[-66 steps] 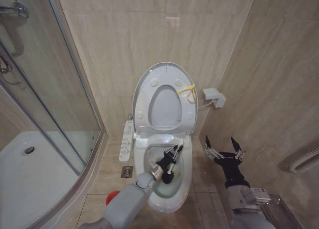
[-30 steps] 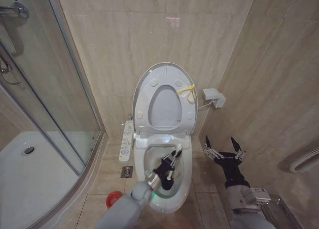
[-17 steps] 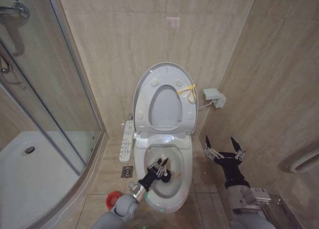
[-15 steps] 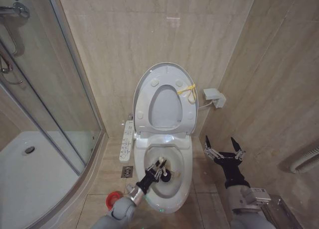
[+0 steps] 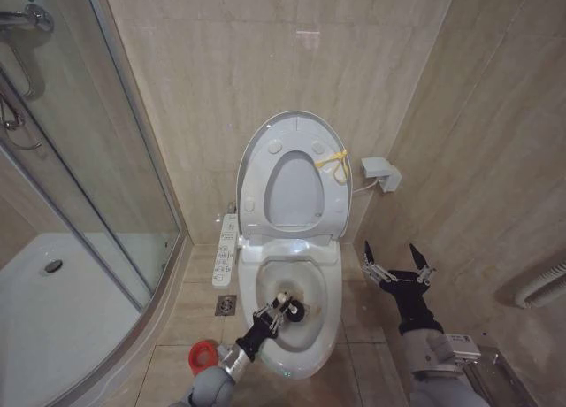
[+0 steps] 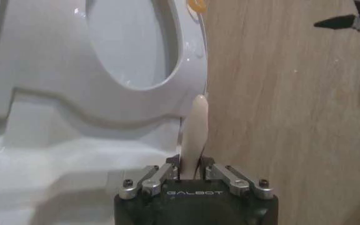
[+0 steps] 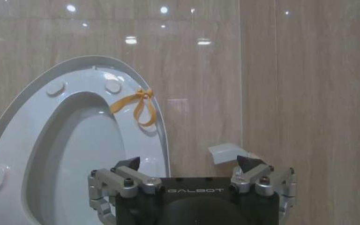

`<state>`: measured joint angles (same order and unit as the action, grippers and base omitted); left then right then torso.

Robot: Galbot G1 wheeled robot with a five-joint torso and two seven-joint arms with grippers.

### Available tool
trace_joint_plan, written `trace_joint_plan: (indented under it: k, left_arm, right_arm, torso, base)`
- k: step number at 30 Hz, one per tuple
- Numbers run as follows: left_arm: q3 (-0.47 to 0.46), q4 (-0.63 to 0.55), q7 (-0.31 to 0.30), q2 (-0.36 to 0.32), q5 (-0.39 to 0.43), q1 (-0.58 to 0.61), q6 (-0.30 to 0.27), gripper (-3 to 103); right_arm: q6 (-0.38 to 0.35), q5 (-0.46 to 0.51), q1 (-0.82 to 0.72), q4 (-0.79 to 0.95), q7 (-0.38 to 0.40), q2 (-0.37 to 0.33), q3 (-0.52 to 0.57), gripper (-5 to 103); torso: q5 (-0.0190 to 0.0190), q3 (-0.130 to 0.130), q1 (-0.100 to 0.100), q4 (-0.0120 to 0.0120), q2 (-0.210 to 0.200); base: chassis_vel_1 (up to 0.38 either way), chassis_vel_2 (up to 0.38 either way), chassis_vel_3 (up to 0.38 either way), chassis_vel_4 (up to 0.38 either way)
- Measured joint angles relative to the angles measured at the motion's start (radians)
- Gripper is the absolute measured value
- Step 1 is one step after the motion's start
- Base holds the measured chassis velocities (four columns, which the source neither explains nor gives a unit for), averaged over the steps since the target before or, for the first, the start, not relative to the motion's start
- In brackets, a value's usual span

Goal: Open the toilet lid, clean the toilet bowl with a toilet brush, close the toilet lid, and flush.

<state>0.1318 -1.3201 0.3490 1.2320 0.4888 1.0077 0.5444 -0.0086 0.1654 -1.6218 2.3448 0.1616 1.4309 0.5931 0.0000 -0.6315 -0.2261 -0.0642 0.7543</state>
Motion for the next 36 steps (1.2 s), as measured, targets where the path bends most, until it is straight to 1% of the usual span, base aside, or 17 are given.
trace_joint_plan:
  k: [4, 11, 15, 20, 23, 25, 27, 30, 34, 36]
  left_arm:
    - [0.018, 0.004, -0.001, 0.027, 0.016, -0.070, -0.005, 19]
    - [0.061, 0.025, -0.010, 0.063, 0.040, -0.119, -0.010, 19]
    - [0.080, 0.071, -0.005, 0.082, 0.052, -0.140, -0.007, 19]
    - [0.084, 0.113, 0.002, 0.090, 0.057, -0.151, 0.003, 19]
    - [0.091, 0.174, 0.013, 0.094, 0.059, -0.173, 0.016, 19]
    - [0.096, 0.176, 0.012, 0.094, 0.066, -0.186, 0.015, 19]
    - [0.112, 0.146, -0.001, 0.099, 0.080, -0.210, -0.003, 19]
    - [0.118, 0.126, -0.012, 0.113, 0.090, -0.221, -0.013, 19]
    - [0.125, 0.128, -0.017, 0.123, 0.095, -0.218, -0.016, 19]
    - [0.128, 0.152, -0.015, 0.128, 0.095, -0.213, -0.013, 19]
  right_arm:
    - [0.000, 0.000, 0.000, 0.000, 0.000, 0.000, 0.000, 100]
    - [0.000, 0.000, 0.000, 0.000, 0.000, 0.000, 0.000, 100]
    - [0.000, 0.000, 0.000, 0.000, 0.000, 0.000, 0.000, 100]
    - [0.000, 0.000, 0.000, 0.000, 0.000, 0.000, 0.000, 100]
    - [0.000, 0.000, 0.000, 0.000, 0.000, 0.000, 0.000, 100]
    - [0.000, 0.000, 0.000, 0.000, 0.000, 0.000, 0.000, 100]
    - [0.000, 0.000, 0.000, 0.000, 0.000, 0.000, 0.000, 100]
    - [0.000, 0.000, 0.000, 0.000, 0.000, 0.000, 0.000, 100]
    - [0.000, 0.000, 0.000, 0.000, 0.000, 0.000, 0.000, 100]
    - [0.000, 0.000, 0.000, 0.000, 0.000, 0.000, 0.000, 100]
  torso:
    - [0.0000, 0.000, 0.000, -0.0002, 0.000]
    - [0.0001, 0.000, 0.000, 0.0002, 0.000]
    - [0.0002, 0.000, 0.000, 0.0003, 0.000]
    - [0.0000, 0.000, 0.000, 0.0003, 0.000]
    - [0.0000, 0.000, 0.000, 0.0004, 0.000]
    - [0.0002, 0.000, 0.000, 0.0004, 0.000]
    - [0.0002, 0.000, 0.000, 0.0001, 0.000]
    - [0.0001, 0.000, 0.000, -0.0002, 0.000]
    - [0.0001, 0.000, 0.000, 0.0000, 0.000]
    - [0.0000, 0.000, 0.000, 0.0003, 0.000]
  base:
    - [0.000, 0.000, 0.000, 0.000]
    - [0.000, 0.000, 0.000, 0.000]
    - [0.000, 0.000, 0.000, 0.000]
    - [0.000, 0.000, 0.000, 0.000]
    - [0.000, 0.000, 0.000, 0.000]
    - [0.000, 0.000, 0.000, 0.000]
    - [0.000, 0.000, 0.000, 0.000]
    - [0.000, 0.000, 0.000, 0.000]
    - [0.000, 0.000, 0.000, 0.000]
    - [0.000, 0.000, 0.000, 0.000]
